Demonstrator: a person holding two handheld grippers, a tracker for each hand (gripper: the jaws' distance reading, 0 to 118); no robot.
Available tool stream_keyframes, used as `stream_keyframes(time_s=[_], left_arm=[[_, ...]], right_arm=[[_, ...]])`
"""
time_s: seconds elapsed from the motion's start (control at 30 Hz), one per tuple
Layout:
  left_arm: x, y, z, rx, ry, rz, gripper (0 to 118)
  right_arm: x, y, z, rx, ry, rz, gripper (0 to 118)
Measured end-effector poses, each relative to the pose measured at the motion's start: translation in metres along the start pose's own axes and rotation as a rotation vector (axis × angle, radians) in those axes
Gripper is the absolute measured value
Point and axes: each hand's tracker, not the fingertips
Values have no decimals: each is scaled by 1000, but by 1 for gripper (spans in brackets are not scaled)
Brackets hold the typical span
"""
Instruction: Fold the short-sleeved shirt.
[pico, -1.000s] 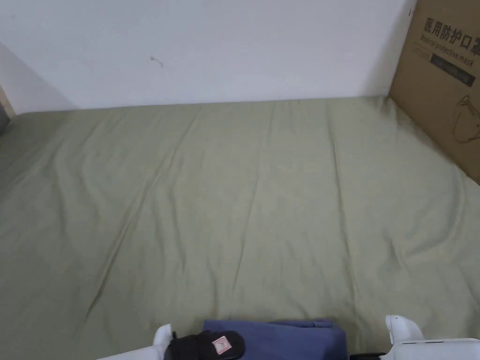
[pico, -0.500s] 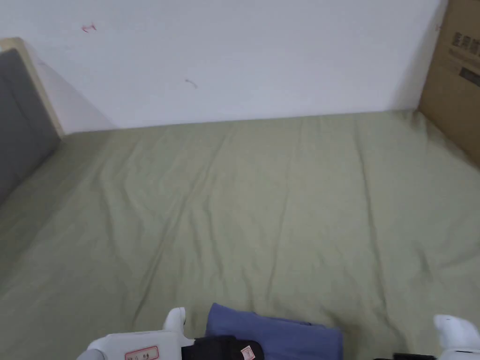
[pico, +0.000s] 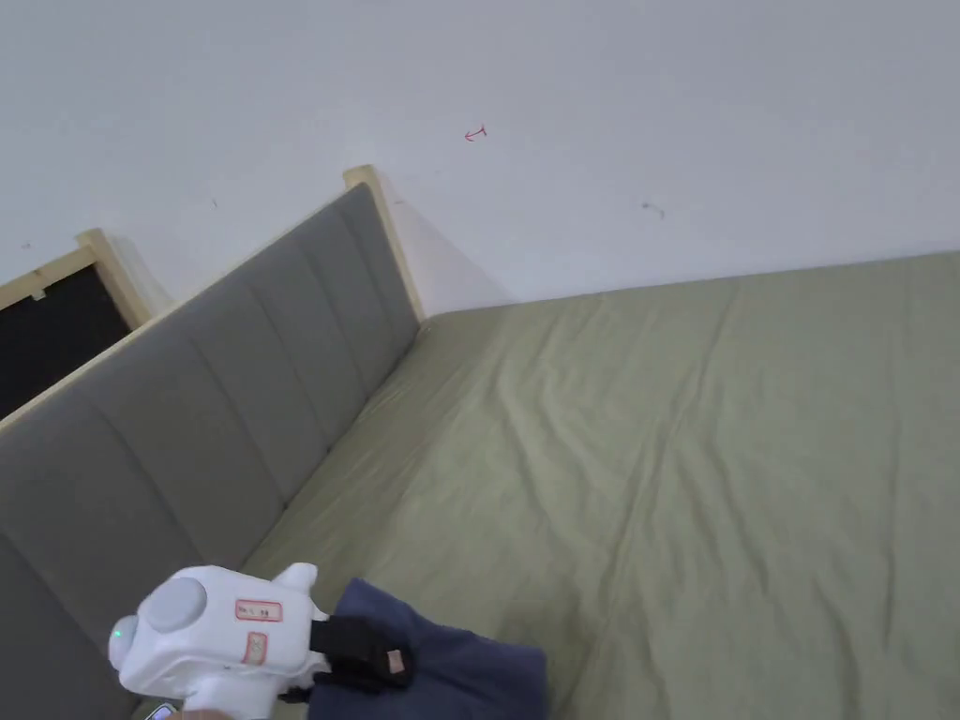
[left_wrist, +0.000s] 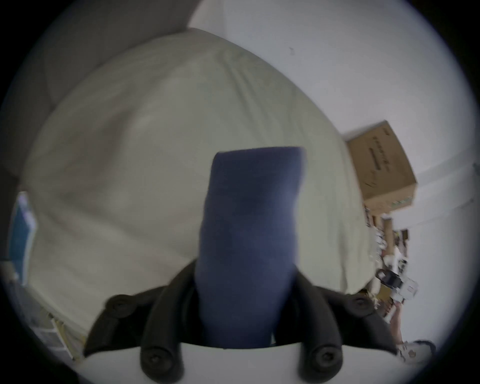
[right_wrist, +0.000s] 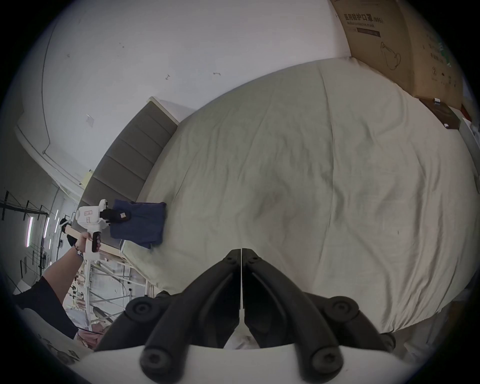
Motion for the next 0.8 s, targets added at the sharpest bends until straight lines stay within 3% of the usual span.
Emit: stream_keyframes(time_s=[0.03, 0.07, 0.1, 0.27, 0.43, 0.47, 0.5, 0.53, 0.57, 0.6, 0.63, 0.7, 0.8], left_arm=[[-9, 4, 9, 22, 73, 4, 62], [-16, 6, 15, 26, 144, 16, 99], [-21, 7, 21, 36, 179, 10, 118], [-55, 7, 40, 42, 313, 55, 116], [-46, -9, 21, -4, 458, 44, 116], [-37, -12, 11, -18, 464, 47, 114], [-27, -15, 6, -19, 433, 56, 103], [-12, -20, -1, -28, 350, 86, 82], [13, -30, -6, -40, 257, 111, 53], [35, -38, -10, -11, 225, 87, 16], [64, -49, -16, 18, 221, 39, 6], [118, -74, -23, 87, 212, -71, 3], [196, -113, -29, 225, 74, -223, 2]], right_arm=[[-1, -1, -2, -10, 4, -12, 1], [-3, -1, -4, -17, 18, -23, 1], [-4, 0, -5, -20, 26, -25, 1], [-20, 3, -9, -19, 22, 35, 1], [-22, 5, -7, -12, 35, 49, 1], [-21, 5, -6, -10, 36, 46, 1], [-19, 5, -4, -5, 34, 44, 1], [-17, 5, -2, 3, 29, 42, 1], [-15, 6, 1, 10, 26, 43, 1], [-14, 6, 3, 18, 22, 44, 1], [-11, 6, 6, 30, 14, 47, 1], [-8, 7, 12, 52, 2, 53, 1], [-6, 9, 23, 81, -15, 67, 1]])
